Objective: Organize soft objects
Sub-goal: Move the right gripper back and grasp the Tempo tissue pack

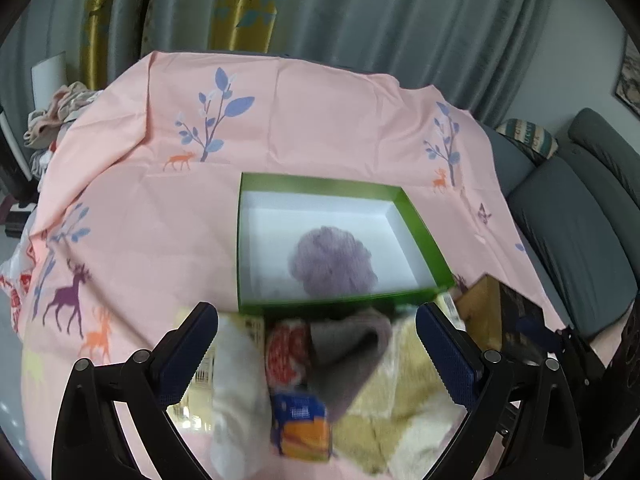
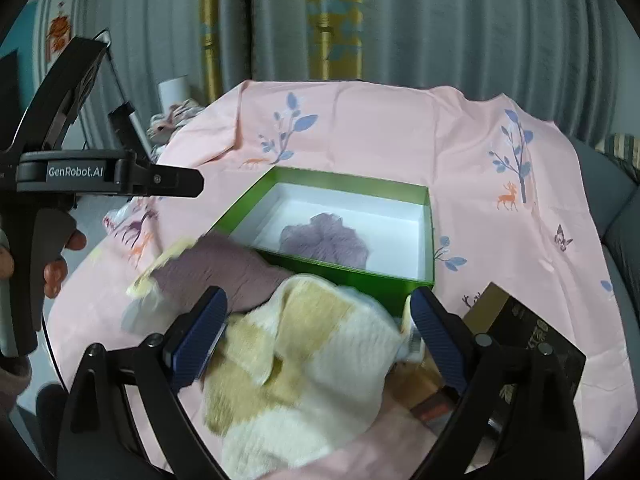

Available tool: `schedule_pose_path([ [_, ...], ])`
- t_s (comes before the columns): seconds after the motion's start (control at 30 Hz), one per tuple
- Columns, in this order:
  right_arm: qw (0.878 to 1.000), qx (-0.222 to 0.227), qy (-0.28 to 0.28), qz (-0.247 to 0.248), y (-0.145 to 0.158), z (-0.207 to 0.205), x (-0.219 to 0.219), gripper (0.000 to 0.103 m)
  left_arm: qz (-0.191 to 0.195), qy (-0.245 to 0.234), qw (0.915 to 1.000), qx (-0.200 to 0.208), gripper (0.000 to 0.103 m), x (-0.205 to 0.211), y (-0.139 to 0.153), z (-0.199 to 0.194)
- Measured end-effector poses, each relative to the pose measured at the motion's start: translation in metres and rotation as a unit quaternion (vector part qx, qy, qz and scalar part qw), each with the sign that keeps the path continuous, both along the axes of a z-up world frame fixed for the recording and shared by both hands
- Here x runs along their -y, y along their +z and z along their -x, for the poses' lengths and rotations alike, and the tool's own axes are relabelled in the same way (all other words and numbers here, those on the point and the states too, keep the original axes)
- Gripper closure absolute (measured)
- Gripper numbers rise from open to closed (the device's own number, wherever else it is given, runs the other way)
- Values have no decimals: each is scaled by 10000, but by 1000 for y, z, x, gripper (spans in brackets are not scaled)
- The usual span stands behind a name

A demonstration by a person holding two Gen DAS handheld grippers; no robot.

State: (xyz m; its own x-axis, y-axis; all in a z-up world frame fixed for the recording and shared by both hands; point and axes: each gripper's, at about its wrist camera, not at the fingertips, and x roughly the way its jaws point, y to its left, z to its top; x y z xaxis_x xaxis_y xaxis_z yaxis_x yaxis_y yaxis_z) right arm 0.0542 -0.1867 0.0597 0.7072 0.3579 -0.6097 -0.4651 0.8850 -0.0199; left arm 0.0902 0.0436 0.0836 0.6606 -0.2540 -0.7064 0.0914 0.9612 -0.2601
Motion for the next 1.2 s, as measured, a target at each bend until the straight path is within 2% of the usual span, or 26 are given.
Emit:
schedule_pose_path([
  [0.13, 9992, 206, 298, 174, -5, 25, -8, 10, -66, -75, 9999, 118, 4, -2, -12, 32],
  [0.23, 9983, 238, 510, 181, -12, 39, -13, 10, -102, -116, 9999, 59, 4, -4, -29, 52],
  [0.5, 9937, 60, 1050, 385, -47, 66, -38, 10, 315, -213, 9991, -185, 4, -12, -78, 94],
  [0.7, 9901, -208, 1289, 524, -82, 71, -58, 13, 751, -96, 9964, -379, 4, -16, -116, 101],
  [0.83, 9882, -358, 1384, 542, -96, 65, -68, 23, 1015, -166, 9938, -413, 4, -15, -127, 94],
  [0.97, 9877, -418, 1408, 531, -103, 57, -77, 29, 1207, -158, 9918, -399, 4, -17, -131, 85],
  [1.07, 9875, -462, 1412, 517, -105, 51, -82, 34, 1357, -163, 9896, -439, 20, -20, -133, 77],
  [1.13, 9871, -484, 1427, 541, -107, 46, -85, 39, 1480, -229, 9873, -522, 37, -21, -138, 73],
  [1.2, 9868, -501, 1441, 545, -108, 41, -87, 40, 1491, -275, 9869, -547, 38, -21, -140, 71],
])
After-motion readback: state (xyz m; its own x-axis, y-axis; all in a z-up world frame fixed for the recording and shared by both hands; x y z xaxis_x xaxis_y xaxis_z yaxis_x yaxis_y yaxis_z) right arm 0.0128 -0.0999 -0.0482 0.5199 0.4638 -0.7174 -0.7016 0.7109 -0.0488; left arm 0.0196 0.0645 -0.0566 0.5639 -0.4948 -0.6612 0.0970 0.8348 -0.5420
